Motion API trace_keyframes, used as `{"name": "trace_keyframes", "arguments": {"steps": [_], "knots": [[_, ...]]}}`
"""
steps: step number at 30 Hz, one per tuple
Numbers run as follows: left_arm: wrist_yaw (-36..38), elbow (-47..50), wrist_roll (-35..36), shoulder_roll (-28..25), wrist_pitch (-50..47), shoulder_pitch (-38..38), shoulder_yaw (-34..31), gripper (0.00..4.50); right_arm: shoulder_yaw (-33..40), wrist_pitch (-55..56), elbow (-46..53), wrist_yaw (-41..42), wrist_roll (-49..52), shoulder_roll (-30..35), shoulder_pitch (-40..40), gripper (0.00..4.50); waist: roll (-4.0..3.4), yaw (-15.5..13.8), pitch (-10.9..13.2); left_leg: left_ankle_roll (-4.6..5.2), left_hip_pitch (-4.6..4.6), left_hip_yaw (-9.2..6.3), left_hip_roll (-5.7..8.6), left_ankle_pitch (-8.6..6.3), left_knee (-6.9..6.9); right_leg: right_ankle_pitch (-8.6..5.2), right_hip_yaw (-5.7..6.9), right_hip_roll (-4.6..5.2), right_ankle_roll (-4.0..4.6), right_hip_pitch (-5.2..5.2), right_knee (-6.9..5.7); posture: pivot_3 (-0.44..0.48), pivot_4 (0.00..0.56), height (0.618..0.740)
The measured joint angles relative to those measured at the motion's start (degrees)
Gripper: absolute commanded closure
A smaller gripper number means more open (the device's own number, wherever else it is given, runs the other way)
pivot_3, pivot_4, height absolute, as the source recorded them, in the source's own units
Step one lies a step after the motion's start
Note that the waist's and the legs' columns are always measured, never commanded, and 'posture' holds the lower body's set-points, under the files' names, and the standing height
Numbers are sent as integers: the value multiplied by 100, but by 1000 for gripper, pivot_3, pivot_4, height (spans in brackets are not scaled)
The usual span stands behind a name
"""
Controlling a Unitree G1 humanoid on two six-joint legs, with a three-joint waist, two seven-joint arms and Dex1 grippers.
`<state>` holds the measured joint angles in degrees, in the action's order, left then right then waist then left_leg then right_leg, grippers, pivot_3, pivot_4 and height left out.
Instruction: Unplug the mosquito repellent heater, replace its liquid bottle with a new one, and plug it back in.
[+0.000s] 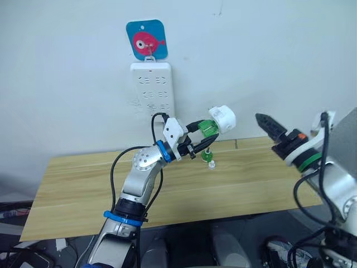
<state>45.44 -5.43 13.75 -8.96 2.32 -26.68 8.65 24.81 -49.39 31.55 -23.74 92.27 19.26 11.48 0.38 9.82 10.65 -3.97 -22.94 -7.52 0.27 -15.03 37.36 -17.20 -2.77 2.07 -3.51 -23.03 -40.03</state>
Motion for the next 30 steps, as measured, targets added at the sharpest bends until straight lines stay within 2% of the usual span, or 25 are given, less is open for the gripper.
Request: {"name": "trace_keyframes", "arguments": {"steps": [6,13,27,30], "knots": [[-45,-191,-144,87,274,-10,95,2224,-852,615,353,-532,241,-189,-174,0,-3,19,-3,0,0,-4,0,0,-2,0,3,-1,0,1,3,-243,142,734],[-116,-198,-157,184,335,-14,114,2224,-1529,1097,271,-519,164,-429,-54,0,-3,36,-3,0,1,-5,0,0,-4,0,5,-2,0,1,4,-230,144,734],[-103,62,-79,190,67,43,118,2224,-1935,1496,-300,128,-446,-764,284,0,-4,41,-3,0,1,-8,0,0,-5,0,6,-1,0,0,3,-201,136,734],[-101,118,-27,189,12,69,118,2224,-1945,1579,-324,206,-563,-941,284,599,-6,41,-4,0,2,-8,-1,0,-5,0,6,-1,0,0,3,-200,135,734]]}}
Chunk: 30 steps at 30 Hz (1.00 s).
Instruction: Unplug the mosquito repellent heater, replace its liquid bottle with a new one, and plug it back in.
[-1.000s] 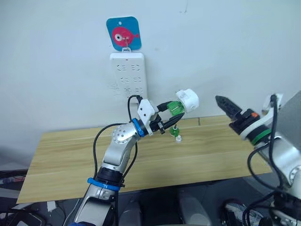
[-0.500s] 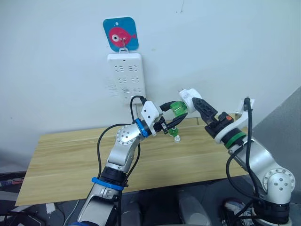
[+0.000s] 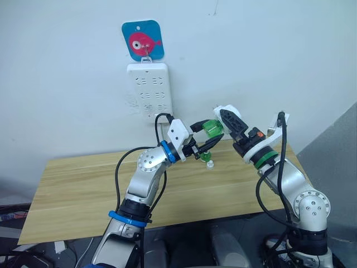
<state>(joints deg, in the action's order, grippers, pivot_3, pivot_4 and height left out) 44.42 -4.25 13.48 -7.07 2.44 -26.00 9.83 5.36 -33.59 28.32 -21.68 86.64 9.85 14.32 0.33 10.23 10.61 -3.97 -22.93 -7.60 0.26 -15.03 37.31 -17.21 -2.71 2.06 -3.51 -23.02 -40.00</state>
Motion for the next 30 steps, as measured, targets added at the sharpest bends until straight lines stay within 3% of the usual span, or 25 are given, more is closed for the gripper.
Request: {"name": "trace_keyframes", "arguments": {"steps": [3,12,19,25,30], "knots": [[-6,85,28,-10,-55,23,-11,2224,-2,76,-53,37,-25,-147,0,1475,-1,-1,-1,0,0,0,0,0,0,0,0,0,0,0,0,-195,134,734],[-12,179,33,-60,-94,86,-18,2224,-57,102,-64,102,-211,-337,-1,1474,-3,-2,-3,0,0,0,0,0,0,0,0,0,0,0,-1,-190,132,734],[-36,214,-28,-167,-75,159,-6,15,-205,68,-65,114,-221,-369,-21,1474,-5,-1,-10,-1,1,-1,0,0,0,0,0,0,0,0,-1,-184,129,734],[-7,665,12,-682,-372,746,-99,0,-222,52,-64,135,-298,-290,-44,1474,-18,41,-42,-1,3,-1,-2,0,-13,0,-1,0,0,-4,0,-174,128,734],[-2,1421,355,-1384,-935,1650,-575,0,-240,-115,-45,328,-1036,446,22,1474,-22,43,-44,-1,3,-1,-2,0,-14,0,-3,1,1,-6,0,-162,132,734]]}}
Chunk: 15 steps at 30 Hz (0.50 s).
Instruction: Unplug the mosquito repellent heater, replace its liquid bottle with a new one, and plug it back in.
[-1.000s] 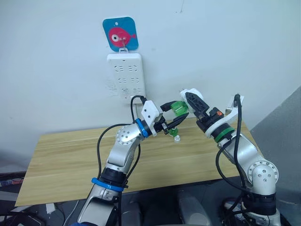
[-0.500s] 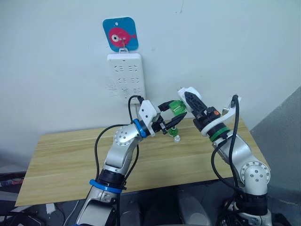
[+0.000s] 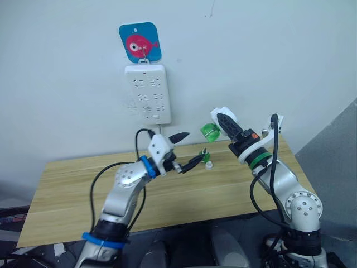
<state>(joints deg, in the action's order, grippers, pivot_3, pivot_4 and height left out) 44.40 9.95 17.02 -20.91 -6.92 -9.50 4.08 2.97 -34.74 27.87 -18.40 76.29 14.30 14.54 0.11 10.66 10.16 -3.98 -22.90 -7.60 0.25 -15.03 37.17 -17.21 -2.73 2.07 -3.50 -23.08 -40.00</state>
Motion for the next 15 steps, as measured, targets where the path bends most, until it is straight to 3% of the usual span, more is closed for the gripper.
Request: {"name": "trace_keyframes", "arguments": {"steps": [4,9,14,15], "knots": [[-164,491,337,-485,-432,411,-729,0,-138,-262,364,444,-789,833,211,1474,0,-51,0,0,1,-5,-2,0,1,0,5,-2,1,-1,-2,-139,133,734],[-635,511,413,-782,-620,274,-1590,0,-282,-494,789,853,-1161,1187,245,1474,0,-183,-7,1,2,0,-3,0,2,0,3,-2,1,1,0,-118,133,734],[-892,73,695,-892,-893,-327,-2055,1186,-444,-715,997,1089,-1270,1219,511,1474,5,-311,-9,0,2,-4,0,1,6,0,8,-1,1,3,-1,-116,137,734],[-889,-6,696,-920,-917,-406,-2055,1234,-445,-722,1016,1098,-1294,1216,543,1474,5,-315,-10,-1,1,-4,1,1,5,0,8,-1,1,3,0,-118,138,734]]}}
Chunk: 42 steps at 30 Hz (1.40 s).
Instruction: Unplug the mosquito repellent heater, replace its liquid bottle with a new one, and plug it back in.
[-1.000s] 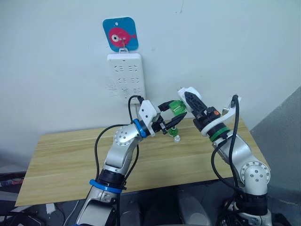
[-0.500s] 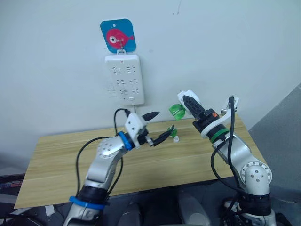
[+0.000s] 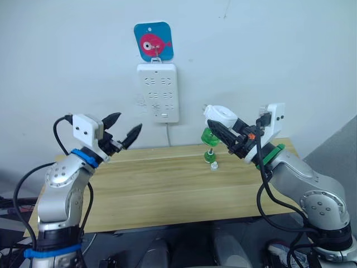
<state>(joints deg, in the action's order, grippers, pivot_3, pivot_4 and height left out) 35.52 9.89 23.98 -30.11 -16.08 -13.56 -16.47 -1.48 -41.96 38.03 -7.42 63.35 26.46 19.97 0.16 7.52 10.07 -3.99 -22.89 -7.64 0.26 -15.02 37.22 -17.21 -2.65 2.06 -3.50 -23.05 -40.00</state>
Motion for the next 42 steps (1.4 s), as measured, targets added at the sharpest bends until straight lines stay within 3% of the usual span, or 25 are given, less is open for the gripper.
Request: {"name": "trace_keyframes", "arguments": {"steps": [15,31,42], "knots": [[467,-1469,-14,-104,-277,-1550,501,1234,14,-292,187,33,-142,-37,39,1474,2,64,-1,0,0,1,-2,0,-4,0,1,0,0,-4,-1,-156,147,734],[1642,-2854,-234,-243,-222,-2576,1029,1234,13,-388,255,-6,-174,-73,101,1474,2,107,-1,0,-1,0,0,0,-3,0,2,0,0,-4,0,-186,146,734],[2322,-3054,-195,-224,-365,-2885,1209,1234,11,-456,350,38,-186,-72,80,1474,2,178,-1,-1,-4,-3,0,1,-3,0,4,1,0,-4,1,-195,132,734]]}}
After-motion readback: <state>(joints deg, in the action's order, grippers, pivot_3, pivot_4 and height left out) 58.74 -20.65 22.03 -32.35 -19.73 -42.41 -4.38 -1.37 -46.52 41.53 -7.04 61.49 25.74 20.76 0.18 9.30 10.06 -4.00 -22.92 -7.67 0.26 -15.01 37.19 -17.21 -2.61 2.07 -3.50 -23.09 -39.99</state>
